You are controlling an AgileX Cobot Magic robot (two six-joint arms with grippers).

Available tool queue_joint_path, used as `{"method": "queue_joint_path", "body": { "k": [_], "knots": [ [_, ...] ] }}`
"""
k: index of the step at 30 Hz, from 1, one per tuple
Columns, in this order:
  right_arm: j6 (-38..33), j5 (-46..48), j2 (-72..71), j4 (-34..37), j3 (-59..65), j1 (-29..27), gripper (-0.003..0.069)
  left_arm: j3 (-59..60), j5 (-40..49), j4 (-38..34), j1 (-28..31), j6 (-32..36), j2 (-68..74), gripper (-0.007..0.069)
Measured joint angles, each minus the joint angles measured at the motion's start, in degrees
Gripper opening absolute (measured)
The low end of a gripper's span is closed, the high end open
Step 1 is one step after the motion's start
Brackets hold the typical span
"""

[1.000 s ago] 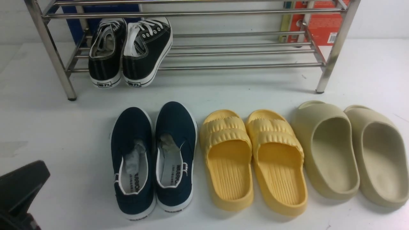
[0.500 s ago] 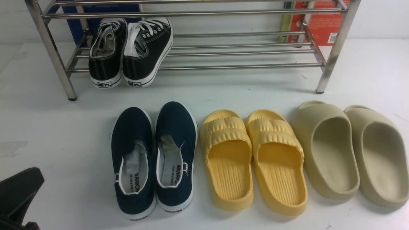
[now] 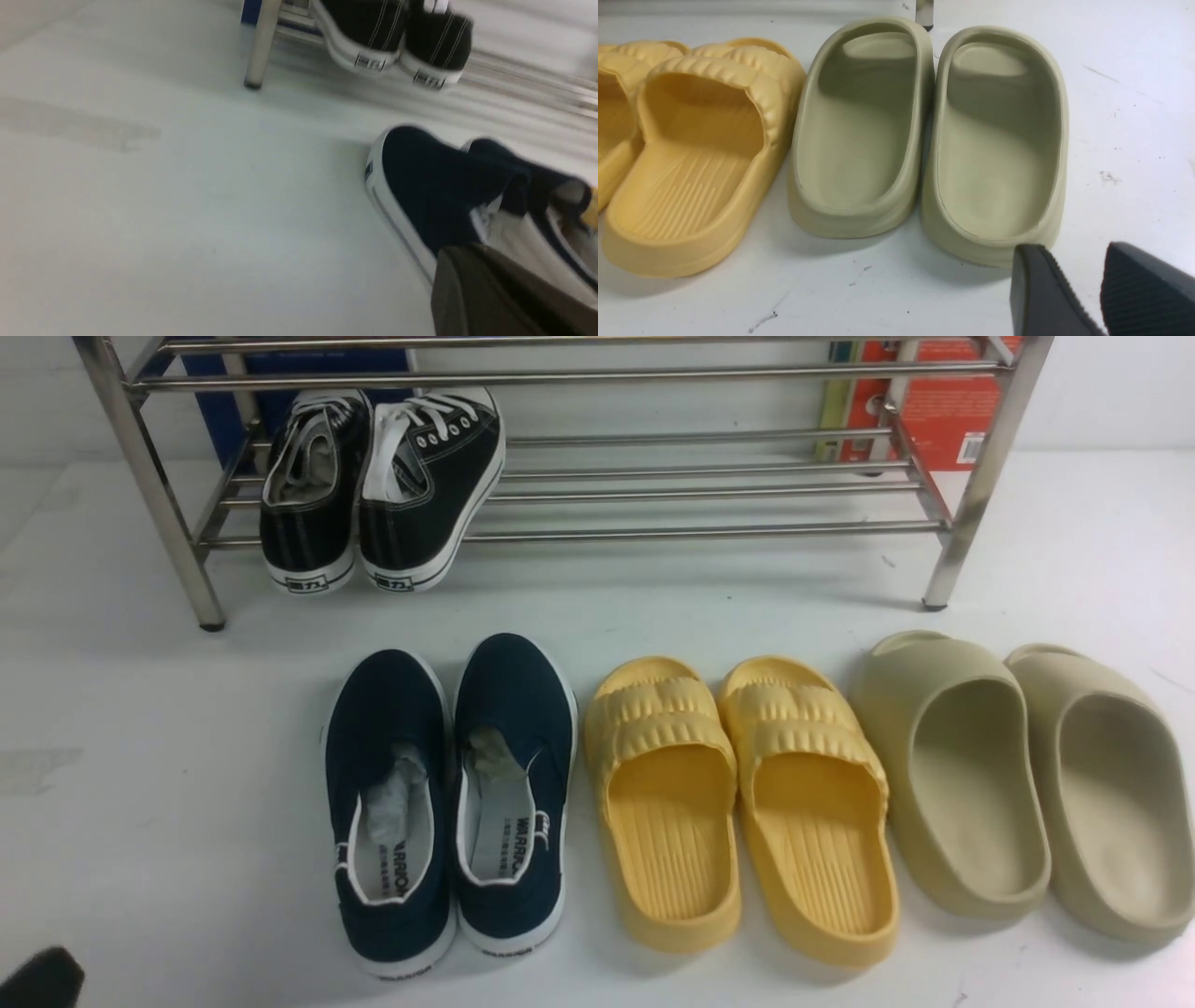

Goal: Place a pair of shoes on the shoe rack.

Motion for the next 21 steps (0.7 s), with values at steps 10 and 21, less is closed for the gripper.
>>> {"method": "queue_joint_path", "body": {
  "k": [10, 21],
  "knots": [
    [0.0, 0.0, 0.0, 0.0, 0.0, 0.0, 0.0239, 0.7, 5.3, -0.6, 0.1, -0.9, 0.0, -0.0013],
    [0.0, 0.0, 0.0, 0.0, 0.0, 0.0, 0.0239, 0.7, 5.3, -0.7, 0.1, -1.0, 0.0, -0.0013]
  ]
}}
